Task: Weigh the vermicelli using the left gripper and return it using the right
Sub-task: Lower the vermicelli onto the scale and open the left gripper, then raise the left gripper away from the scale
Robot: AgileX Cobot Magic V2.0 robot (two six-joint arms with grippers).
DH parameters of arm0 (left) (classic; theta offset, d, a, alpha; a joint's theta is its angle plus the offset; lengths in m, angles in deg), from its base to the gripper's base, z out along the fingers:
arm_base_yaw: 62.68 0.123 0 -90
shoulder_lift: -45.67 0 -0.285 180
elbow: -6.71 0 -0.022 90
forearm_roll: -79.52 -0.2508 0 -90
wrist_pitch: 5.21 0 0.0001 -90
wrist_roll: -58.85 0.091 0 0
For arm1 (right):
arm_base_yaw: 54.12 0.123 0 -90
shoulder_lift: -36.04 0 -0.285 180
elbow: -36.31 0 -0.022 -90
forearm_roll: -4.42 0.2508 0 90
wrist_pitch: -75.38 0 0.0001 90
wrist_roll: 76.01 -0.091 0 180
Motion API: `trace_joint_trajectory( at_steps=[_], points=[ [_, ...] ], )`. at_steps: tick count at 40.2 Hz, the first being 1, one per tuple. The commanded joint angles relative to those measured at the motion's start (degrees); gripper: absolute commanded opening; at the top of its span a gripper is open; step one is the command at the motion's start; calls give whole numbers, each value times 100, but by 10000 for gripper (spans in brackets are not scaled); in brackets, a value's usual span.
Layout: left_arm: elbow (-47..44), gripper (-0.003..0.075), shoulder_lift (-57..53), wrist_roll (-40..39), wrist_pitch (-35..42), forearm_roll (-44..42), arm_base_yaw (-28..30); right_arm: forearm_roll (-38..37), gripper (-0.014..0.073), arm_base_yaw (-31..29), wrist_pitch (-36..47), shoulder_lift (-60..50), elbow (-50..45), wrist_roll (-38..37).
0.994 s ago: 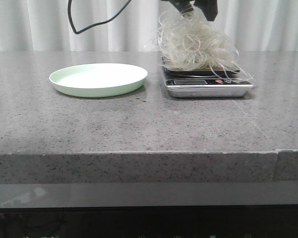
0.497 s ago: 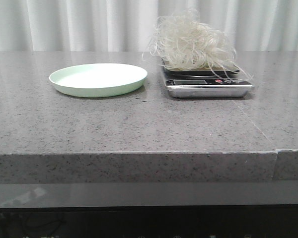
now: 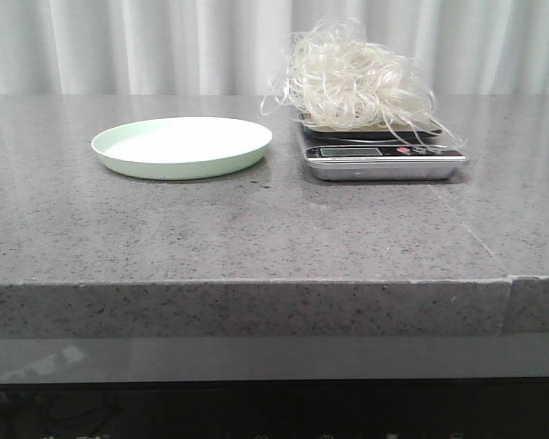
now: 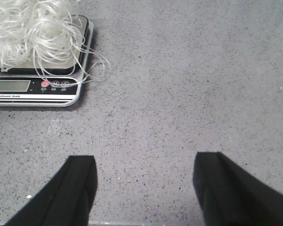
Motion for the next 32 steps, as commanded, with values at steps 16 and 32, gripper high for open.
trace_joint_trajectory(
  at_steps=[16,32],
  points=[
    [-2299,421,-2598,-17,628,76,15,-56,554,-23,360,48,197,36],
    [-4840,421,-4973,-17,2113,-49,15,-51,554,-23,458,48,197,36]
  ],
)
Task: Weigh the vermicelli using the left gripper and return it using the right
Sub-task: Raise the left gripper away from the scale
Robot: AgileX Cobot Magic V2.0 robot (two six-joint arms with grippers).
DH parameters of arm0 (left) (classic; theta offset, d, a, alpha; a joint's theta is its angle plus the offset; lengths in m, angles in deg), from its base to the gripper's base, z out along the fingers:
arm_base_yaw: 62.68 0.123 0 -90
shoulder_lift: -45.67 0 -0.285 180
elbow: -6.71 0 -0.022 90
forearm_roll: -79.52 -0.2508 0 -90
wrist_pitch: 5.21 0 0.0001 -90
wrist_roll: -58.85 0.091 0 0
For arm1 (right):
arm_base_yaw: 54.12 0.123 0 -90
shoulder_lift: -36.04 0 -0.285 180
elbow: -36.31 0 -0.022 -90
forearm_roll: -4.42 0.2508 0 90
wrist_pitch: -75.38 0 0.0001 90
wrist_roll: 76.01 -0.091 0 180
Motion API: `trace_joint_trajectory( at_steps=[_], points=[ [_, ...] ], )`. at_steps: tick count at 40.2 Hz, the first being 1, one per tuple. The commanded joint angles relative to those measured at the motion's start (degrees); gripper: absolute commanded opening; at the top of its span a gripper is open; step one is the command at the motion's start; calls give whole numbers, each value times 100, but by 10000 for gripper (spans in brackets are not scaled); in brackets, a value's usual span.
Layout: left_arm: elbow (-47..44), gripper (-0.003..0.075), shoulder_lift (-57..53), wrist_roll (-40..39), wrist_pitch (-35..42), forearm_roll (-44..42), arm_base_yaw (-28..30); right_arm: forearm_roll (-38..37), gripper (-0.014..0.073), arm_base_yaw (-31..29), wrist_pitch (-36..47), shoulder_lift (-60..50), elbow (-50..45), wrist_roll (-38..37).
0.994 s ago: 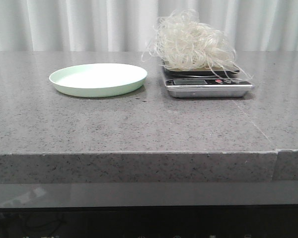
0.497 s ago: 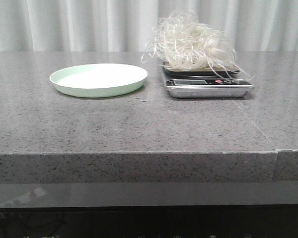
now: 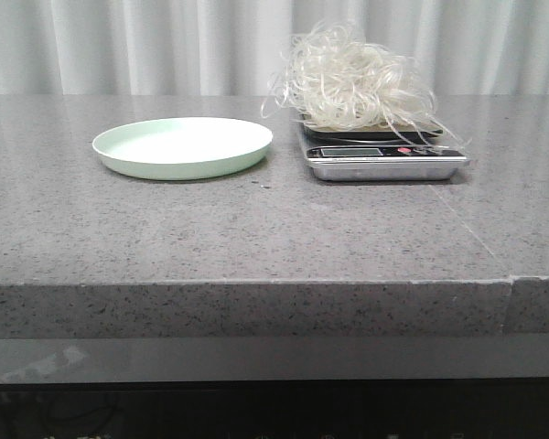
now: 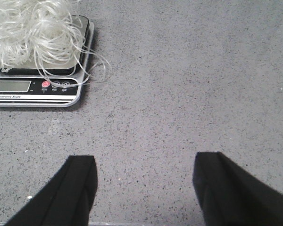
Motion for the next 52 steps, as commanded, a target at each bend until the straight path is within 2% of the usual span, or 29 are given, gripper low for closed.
trace_joint_trajectory(
  at_steps=[1,6,12,17,24,39,52],
  points=[
    [-390,421,-512,-17,707,34,15,-51,554,-23,458,48,197,36],
    [-909,421,-964,-17,812,34,15,-19,554,-23,477,48,197,26],
    [-1261,421,-1244,-17,850,26,15,388,554,87,501,68,197,100],
    [-1324,421,-1242,-17,817,26,15,681,554,596,490,311,280,659],
    [-1338,421,-1242,-17,817,26,15,696,554,1302,497,1026,724,734],
    [-1342,421,-1242,-17,809,26,15,696,554,1920,500,3222,2470,817],
    [-1342,421,-1242,-17,809,26,15,603,554,1838,348,4987,4270,817]
  ],
)
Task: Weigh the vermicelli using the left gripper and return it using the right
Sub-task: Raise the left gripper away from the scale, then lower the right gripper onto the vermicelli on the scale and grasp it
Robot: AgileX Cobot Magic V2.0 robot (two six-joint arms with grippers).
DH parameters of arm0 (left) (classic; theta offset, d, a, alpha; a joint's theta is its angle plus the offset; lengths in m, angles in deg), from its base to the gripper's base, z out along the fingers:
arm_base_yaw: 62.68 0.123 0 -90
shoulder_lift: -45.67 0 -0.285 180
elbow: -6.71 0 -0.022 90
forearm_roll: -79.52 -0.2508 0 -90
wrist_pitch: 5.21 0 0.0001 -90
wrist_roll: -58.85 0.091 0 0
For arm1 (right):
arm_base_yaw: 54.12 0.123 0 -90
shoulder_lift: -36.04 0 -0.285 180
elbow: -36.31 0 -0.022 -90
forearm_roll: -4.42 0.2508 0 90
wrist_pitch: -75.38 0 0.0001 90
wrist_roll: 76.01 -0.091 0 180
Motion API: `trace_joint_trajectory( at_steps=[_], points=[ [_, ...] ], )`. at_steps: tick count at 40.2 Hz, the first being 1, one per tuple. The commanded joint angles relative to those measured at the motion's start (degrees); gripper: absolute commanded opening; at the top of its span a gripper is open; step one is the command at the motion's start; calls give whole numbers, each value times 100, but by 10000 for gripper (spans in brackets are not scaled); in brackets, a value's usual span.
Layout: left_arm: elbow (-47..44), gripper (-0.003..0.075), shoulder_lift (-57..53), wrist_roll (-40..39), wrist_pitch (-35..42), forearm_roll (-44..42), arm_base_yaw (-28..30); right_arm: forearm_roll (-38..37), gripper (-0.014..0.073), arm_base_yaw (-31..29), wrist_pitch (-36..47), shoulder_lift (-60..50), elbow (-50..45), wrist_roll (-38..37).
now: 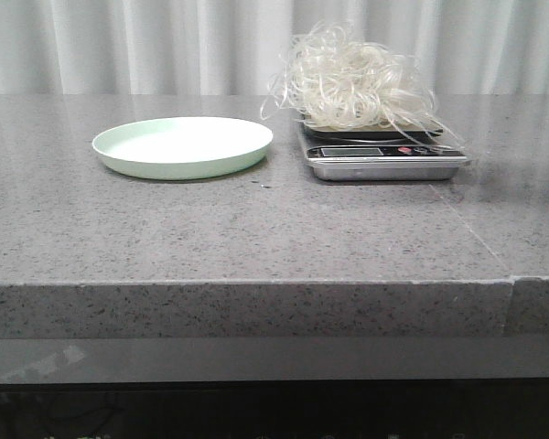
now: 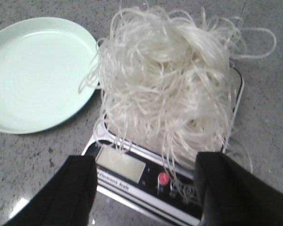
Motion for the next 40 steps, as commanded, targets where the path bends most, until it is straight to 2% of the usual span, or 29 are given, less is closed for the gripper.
trace_joint_trajectory(
  at_steps=[1,14,28,34,40],
  points=[
    [131,421,9,-17,440,34,15,-7,554,-65,188,261,678,54],
    [131,421,9,-17,440,34,15,-7,554,-404,-375,1515,1888,54],
    [131,421,9,-17,440,97,15,-12,546,-404,-322,2346,2152,54],
    [131,421,9,-17,440,97,15,-17,461,-440,-369,2366,2152,54],
    [131,421,9,-17,440,97,15,-17,285,-440,-382,2366,2152,54]
  ],
)
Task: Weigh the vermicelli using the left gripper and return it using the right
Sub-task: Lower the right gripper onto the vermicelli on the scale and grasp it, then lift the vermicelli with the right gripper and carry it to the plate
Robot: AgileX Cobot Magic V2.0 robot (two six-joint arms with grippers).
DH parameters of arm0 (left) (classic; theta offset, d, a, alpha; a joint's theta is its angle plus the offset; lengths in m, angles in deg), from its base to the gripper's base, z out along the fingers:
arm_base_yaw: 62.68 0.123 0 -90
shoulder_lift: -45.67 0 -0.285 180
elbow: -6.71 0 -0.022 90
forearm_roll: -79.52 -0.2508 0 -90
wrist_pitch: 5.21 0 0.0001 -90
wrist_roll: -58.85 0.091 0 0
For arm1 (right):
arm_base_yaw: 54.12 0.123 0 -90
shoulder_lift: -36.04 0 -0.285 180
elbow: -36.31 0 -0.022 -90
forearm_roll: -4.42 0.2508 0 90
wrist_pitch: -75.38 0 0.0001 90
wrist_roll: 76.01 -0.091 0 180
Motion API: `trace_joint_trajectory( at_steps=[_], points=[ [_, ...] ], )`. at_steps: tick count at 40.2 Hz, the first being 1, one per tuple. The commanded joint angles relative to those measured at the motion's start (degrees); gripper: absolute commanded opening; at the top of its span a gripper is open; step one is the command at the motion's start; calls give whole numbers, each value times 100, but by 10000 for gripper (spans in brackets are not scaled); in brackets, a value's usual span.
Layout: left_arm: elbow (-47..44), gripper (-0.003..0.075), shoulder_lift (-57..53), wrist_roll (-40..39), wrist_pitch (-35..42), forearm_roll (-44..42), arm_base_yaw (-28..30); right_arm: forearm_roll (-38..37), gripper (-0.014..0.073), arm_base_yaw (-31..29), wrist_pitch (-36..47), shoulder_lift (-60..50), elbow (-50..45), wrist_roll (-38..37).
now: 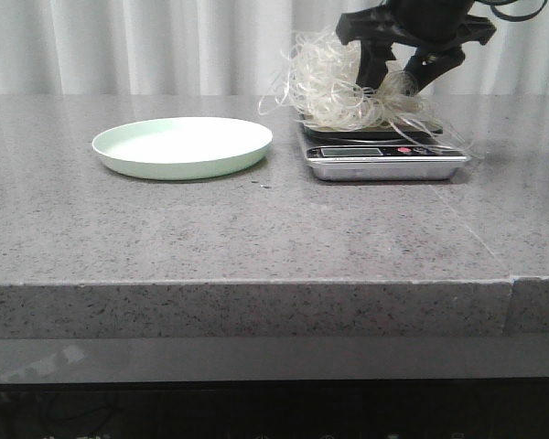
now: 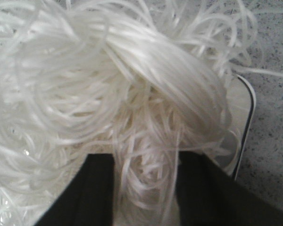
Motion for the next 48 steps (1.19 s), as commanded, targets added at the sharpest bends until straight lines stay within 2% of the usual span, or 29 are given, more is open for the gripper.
trace_joint_trajectory(
  at_steps=[1,7,28,40,48],
  points=[
    [131,421,9,-17,440,97,15,-6,252,-45,160,-277,187,48],
    [131,421,9,-17,440,97,15,-6,159,-45,160,-277,187,48],
    [131,421,9,-17,440,97,15,-6,157,-40,26,-708,496,48],
    [131,421,9,-17,440,97,15,192,157,101,-307,-988,1297,48],
    [131,421,9,-17,440,97,15,550,157,479,-234,-988,1870,48]
  ],
)
